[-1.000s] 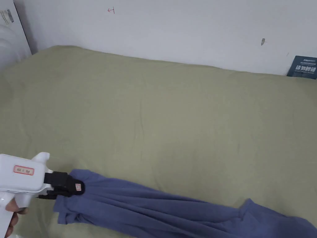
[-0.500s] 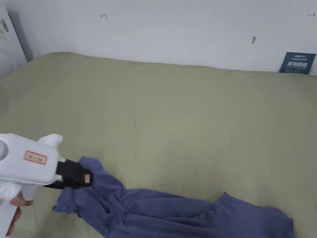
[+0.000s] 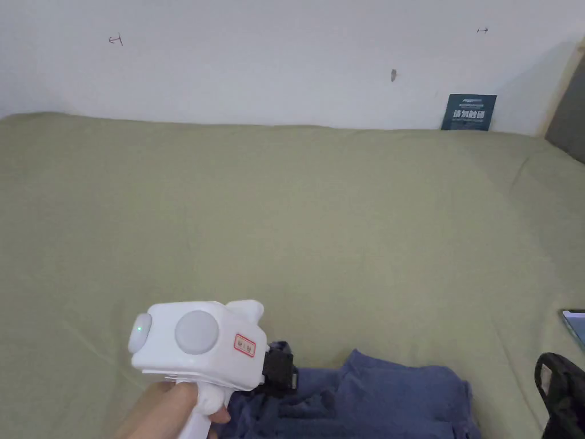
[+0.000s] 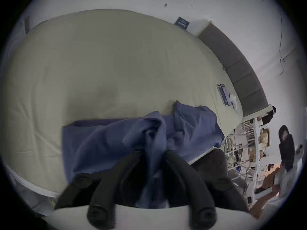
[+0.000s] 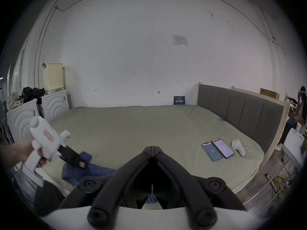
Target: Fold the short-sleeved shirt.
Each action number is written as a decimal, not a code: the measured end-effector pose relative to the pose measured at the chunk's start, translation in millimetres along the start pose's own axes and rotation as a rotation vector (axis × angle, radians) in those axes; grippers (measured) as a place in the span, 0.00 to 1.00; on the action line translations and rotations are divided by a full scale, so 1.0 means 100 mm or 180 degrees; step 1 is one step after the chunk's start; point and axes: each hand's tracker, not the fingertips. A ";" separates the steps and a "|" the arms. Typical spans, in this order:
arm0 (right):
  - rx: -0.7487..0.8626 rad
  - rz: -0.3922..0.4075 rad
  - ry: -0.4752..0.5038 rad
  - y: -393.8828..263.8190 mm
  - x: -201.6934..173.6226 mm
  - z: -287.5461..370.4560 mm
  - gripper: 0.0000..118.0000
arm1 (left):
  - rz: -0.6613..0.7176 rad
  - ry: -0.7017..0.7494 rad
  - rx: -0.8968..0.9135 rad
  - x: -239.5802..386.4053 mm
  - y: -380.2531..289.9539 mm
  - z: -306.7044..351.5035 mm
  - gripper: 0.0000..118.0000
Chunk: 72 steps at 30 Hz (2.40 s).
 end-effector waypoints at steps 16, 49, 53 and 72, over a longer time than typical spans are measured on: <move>-0.0209 -0.0121 0.0221 -0.14 -0.12 -0.21 0.00 | 0.0543 -0.0258 0.0394 -0.72 -0.20 0.56 0.00; -0.0371 -0.0076 0.0354 -0.13 -0.31 -0.31 0.00 | 0.0986 -0.0603 0.0422 -1.61 -0.57 0.55 0.71; -0.0402 -0.0052 0.0314 -0.13 -0.30 -0.31 0.00 | 0.1159 -0.0875 0.0308 -1.61 -0.53 0.31 0.96; -0.0433 -0.0079 0.0357 -0.11 -0.29 -0.30 0.00 | 0.1481 -0.0723 0.0468 -1.93 -0.56 0.70 0.11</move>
